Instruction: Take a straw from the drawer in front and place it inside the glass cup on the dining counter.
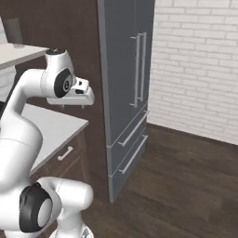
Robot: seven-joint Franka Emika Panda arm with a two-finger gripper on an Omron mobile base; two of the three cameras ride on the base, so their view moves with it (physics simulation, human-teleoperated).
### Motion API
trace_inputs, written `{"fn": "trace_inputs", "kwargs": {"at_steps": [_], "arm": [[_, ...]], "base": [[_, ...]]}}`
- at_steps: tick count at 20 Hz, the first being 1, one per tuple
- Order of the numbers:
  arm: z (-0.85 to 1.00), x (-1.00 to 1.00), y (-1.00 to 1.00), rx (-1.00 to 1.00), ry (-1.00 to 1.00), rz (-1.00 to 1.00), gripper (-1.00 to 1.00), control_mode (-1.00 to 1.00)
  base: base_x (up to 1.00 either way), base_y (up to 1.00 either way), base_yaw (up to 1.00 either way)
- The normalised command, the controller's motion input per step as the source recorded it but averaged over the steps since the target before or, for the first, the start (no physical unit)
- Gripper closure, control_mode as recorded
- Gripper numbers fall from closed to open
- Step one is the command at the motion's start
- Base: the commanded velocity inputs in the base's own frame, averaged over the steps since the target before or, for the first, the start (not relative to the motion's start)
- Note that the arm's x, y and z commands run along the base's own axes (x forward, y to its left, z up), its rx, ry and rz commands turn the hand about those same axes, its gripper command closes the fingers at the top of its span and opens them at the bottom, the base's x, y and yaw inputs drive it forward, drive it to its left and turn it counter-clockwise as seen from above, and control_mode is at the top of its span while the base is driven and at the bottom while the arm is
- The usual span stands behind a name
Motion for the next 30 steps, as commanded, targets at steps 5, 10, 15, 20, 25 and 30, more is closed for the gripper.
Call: {"fn": "trace_inputs", "kwargs": {"at_steps": [5, 10, 15, 20, 25, 30], "arm": [[0.00, 0.00, 0.00, 0.00, 0.00, 0.00, -1.00, 1.00], [0.00, 0.00, 0.00, 0.00, 0.00, 0.00, -1.00, 1.00], [-0.05, -0.02, 0.01, 0.22, 0.00, -0.09, -1.00, -1.00], [-0.32, 0.00, -0.53, 0.58, 0.01, -0.01, -1.00, -1.00], [-0.61, 0.00, -0.74, 0.61, 0.00, 0.00, -1.00, -1.00], [-0.82, 0.00, -0.56, 0.64, 0.00, 0.00, -1.00, -1.00]], "base": [[-0.04, 0.62, -0.25], [0.00, 0.65, -0.16], [0.00, 0.09, -0.03], [0.00, 0.00, 0.00], [0.00, 0.00, 0.00], [0.00, 0.00, 0.00]]}}
